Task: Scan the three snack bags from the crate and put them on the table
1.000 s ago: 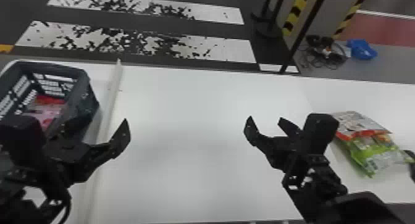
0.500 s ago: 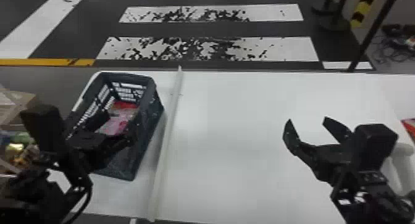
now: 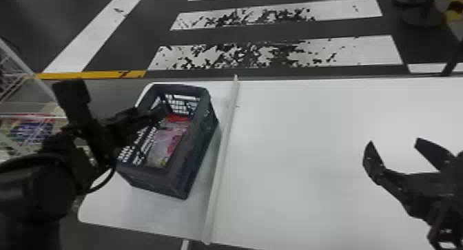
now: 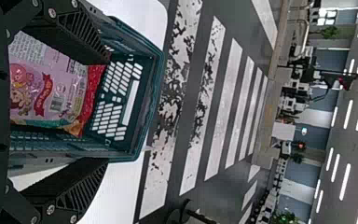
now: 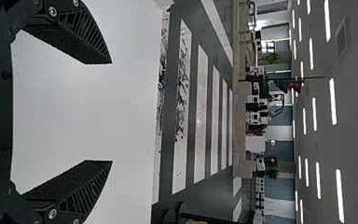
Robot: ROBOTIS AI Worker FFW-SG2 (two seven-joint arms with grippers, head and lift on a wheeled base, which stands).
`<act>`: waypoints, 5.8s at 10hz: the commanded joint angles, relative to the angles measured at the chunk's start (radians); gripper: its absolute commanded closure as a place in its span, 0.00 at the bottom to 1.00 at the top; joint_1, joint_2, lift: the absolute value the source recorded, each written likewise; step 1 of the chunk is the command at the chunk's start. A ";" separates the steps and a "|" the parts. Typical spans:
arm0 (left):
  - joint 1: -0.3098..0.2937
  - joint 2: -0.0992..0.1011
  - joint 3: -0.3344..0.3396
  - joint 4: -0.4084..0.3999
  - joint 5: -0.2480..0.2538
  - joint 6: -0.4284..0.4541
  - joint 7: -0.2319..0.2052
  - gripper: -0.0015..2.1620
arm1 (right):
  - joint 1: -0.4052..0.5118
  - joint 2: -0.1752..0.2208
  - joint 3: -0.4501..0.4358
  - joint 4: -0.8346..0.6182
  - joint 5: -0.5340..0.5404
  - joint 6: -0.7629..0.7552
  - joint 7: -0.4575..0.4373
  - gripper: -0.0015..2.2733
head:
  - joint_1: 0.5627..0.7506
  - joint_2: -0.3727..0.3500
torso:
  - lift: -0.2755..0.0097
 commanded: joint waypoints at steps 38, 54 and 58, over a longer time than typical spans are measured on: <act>-0.323 0.195 -0.304 0.574 -0.323 0.385 -0.272 0.89 | -0.029 -0.034 0.037 0.160 -0.001 -0.229 -0.009 0.06 | 0.70 0.89 | 0.64; -0.026 0.132 -0.255 0.083 -0.292 0.219 0.105 0.89 | 0.047 -0.045 0.021 0.124 0.004 -0.309 -0.008 0.06 | 0.70 0.90 | 0.64; 0.013 0.128 -0.240 0.000 -0.281 0.207 0.196 0.89 | 0.073 -0.051 0.011 0.097 0.006 -0.315 -0.008 0.06 | 0.70 0.93 | 0.64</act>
